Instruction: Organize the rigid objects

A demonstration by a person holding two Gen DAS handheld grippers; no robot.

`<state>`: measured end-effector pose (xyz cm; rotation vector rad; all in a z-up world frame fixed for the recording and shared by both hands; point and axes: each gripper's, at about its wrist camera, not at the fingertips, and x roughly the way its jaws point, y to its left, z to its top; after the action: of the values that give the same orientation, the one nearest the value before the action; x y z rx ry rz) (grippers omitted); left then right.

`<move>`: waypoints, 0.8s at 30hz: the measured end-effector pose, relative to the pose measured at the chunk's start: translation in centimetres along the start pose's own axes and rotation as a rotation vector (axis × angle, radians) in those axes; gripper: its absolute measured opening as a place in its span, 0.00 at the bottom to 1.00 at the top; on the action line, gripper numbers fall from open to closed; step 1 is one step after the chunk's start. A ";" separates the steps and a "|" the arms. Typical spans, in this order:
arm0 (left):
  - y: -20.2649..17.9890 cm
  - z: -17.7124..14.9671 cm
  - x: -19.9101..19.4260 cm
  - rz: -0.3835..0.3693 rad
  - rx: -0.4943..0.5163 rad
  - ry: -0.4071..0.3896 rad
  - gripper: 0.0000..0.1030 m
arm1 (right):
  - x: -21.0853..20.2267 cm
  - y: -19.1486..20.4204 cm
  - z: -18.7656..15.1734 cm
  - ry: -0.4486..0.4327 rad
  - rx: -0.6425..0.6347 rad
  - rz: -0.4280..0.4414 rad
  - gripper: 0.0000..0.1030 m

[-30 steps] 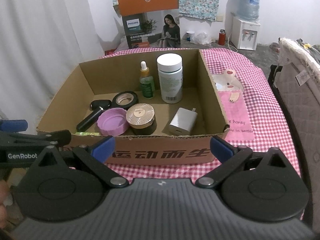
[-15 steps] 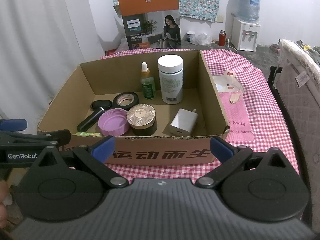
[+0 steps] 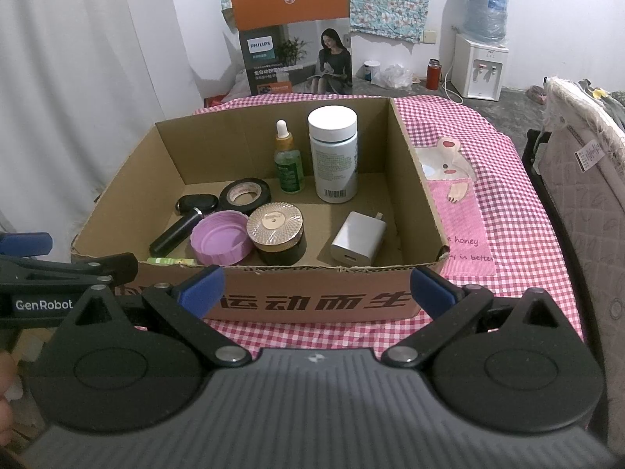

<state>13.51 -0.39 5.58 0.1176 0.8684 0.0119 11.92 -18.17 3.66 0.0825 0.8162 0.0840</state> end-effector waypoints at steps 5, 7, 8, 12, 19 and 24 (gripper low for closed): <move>0.0 -0.1 0.2 0.001 0.000 0.003 1.00 | 0.1 0.0 -0.1 0.002 0.001 -0.001 0.99; 0.0 -0.1 0.2 0.001 0.000 0.003 1.00 | 0.0 0.0 -0.1 0.002 0.000 -0.002 0.99; 0.0 -0.1 0.2 0.001 0.000 0.002 1.00 | 0.0 0.0 -0.1 0.002 0.001 -0.001 0.99; 0.0 -0.1 0.2 0.001 0.001 0.004 1.00 | 0.1 -0.1 -0.2 0.003 0.001 -0.001 0.99; 0.0 -0.1 0.2 0.001 0.000 0.005 1.00 | 0.1 -0.1 -0.1 0.003 0.000 -0.001 0.99; 0.0 -0.2 0.2 0.001 0.001 0.004 1.00 | 0.1 -0.1 -0.1 0.003 0.000 0.000 0.99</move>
<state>13.51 -0.35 5.34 0.1189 0.8721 0.0131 11.88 -18.25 3.53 0.0821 0.8193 0.0839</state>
